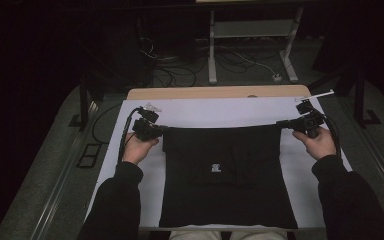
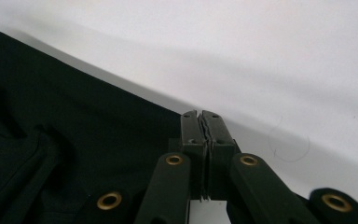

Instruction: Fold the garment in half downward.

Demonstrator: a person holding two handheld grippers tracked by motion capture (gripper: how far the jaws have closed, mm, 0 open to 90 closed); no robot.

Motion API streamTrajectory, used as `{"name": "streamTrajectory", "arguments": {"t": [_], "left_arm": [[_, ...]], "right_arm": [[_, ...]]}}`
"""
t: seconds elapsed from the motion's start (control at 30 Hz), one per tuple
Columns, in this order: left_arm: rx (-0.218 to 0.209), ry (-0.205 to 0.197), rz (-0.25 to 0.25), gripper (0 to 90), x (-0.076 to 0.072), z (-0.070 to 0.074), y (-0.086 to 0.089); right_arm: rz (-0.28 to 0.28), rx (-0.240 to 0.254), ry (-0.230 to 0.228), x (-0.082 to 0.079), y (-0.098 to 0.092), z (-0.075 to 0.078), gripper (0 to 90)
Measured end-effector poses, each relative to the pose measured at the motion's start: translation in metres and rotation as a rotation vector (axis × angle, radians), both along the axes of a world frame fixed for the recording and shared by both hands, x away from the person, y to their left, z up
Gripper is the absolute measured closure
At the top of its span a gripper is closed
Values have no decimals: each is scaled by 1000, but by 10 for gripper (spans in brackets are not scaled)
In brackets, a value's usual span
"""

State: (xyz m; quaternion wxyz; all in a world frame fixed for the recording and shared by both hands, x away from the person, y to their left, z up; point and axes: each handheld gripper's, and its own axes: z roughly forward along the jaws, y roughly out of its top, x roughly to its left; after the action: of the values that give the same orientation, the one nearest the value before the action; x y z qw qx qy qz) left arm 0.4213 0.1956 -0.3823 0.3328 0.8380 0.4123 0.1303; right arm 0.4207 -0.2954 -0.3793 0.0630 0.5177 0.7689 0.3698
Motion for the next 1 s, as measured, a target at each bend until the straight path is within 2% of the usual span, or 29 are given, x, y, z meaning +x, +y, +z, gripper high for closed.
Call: {"name": "streamTrajectory", "arguments": {"t": [0.17,0.3,0.37,0.4,0.47,0.6,0.73,1.0], "left_arm": [[20,4,-3,858,9,0,-5],[14,2,5,858,13,0,-6],[26,-3,1,858,16,2,-7],[34,11,-6,858,18,4,-7],[48,6,-12,859,18,5,-6],[16,-1,-2,859,20,11,-2],[10,-7,1,859,24,17,-2],[-4,-22,1,859,32,27,-1]], "right_arm": [[-3,-15,10,6,2,-1,872],[-8,-20,9,12,2,-1,872],[-11,-14,11,13,2,0,872],[0,9,12,16,0,2,872],[9,9,14,18,-1,5,872],[10,-2,9,20,-1,10,872],[4,-2,-6,24,1,19,872],[3,-10,-12,32,2,25,872]]}}
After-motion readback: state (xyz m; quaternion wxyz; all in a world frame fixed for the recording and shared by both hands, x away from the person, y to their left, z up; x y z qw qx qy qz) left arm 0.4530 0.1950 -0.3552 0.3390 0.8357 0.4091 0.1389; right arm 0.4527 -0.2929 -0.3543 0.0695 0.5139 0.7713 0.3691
